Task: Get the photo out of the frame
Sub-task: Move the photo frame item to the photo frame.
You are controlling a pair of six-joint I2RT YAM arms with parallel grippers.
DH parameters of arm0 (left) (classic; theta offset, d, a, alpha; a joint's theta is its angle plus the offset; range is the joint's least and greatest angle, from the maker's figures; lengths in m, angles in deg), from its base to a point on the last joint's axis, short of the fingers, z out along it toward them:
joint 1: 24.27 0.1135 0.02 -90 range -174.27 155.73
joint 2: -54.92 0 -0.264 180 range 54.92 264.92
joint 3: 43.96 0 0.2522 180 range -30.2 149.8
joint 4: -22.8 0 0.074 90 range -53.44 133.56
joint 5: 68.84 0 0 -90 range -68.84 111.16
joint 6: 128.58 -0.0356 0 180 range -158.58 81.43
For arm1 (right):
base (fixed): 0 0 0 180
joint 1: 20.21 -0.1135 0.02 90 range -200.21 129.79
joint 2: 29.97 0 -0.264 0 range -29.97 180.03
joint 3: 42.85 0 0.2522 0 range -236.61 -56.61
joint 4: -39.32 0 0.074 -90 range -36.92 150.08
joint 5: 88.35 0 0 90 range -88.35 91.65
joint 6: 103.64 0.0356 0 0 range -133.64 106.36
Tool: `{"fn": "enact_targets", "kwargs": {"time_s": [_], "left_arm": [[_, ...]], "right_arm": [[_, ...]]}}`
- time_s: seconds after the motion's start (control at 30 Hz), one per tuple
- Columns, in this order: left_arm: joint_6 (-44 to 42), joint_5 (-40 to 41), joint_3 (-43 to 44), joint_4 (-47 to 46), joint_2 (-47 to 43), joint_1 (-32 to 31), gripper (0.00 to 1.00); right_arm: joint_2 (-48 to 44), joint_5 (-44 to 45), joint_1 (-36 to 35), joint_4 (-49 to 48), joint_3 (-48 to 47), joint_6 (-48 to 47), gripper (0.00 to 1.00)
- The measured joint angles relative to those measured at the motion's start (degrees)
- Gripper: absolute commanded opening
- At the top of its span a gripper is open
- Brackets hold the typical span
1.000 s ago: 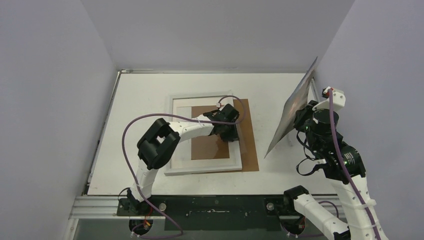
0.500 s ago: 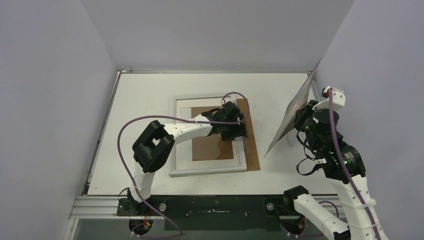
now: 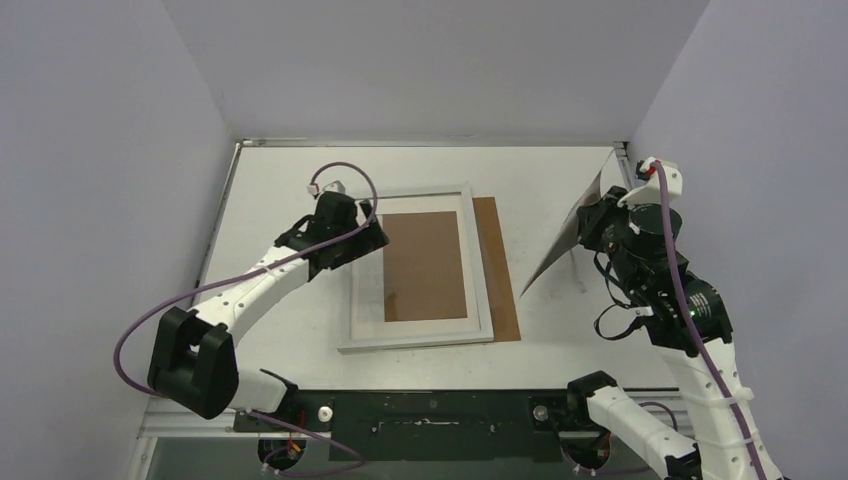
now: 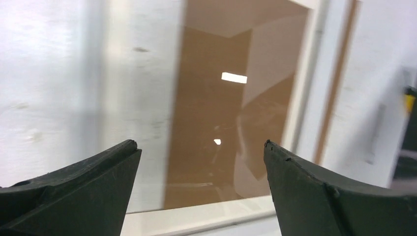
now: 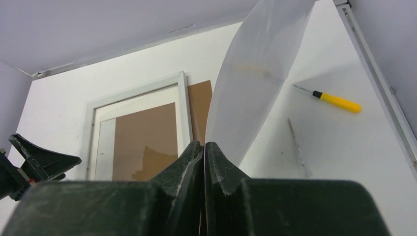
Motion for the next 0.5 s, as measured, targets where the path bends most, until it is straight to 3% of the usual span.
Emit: {"fn": "enact_targets", "kwargs": {"time_s": [0.2, 0.5], "left_arm": [[-2.86, 0.42, -11.41, -0.15, -1.86, 10.73, 0.96], [-4.92, -6.56, -14.58, -6.84, 3.91, 13.05, 0.99]], "right_arm": [[1.66, -2.49, 0.0, -0.61, 0.0, 0.04, 0.05], [2.47, -4.55, 0.0, -0.74, -0.37, 0.07, 0.05]]}}
